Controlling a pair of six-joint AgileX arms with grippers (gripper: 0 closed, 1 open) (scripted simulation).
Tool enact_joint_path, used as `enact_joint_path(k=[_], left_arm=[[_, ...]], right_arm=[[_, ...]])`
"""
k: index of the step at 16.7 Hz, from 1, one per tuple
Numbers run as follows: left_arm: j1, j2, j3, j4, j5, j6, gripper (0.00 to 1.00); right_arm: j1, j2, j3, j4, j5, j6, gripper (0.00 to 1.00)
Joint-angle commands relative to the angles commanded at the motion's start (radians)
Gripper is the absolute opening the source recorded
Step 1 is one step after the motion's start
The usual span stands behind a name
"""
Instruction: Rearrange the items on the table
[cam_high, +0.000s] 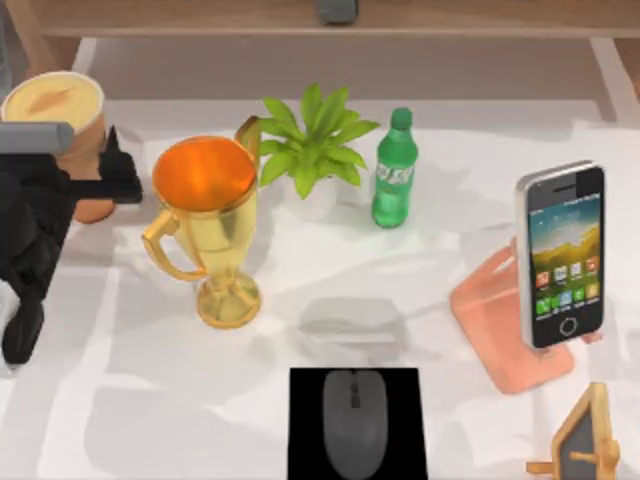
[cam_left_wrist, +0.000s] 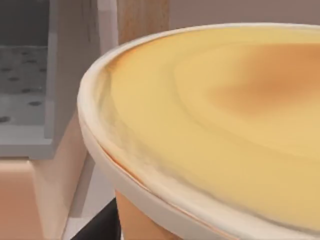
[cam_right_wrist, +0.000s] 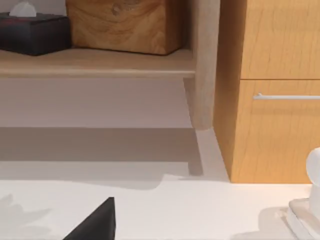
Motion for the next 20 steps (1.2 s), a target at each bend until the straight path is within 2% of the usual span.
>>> enact_joint_path(k=[11, 20], left_arm=[[0.0, 0.0, 0.0, 0.0, 0.0, 0.0, 0.02], [0.0, -0.002, -0.001, 0.0, 0.0, 0.001, 0.0]], right_arm=[[0.0, 0.0, 0.0, 0.0, 0.0, 0.0, 1.0], [0.0, 0.0, 0.0, 0.0, 0.0, 0.0, 1.0]])
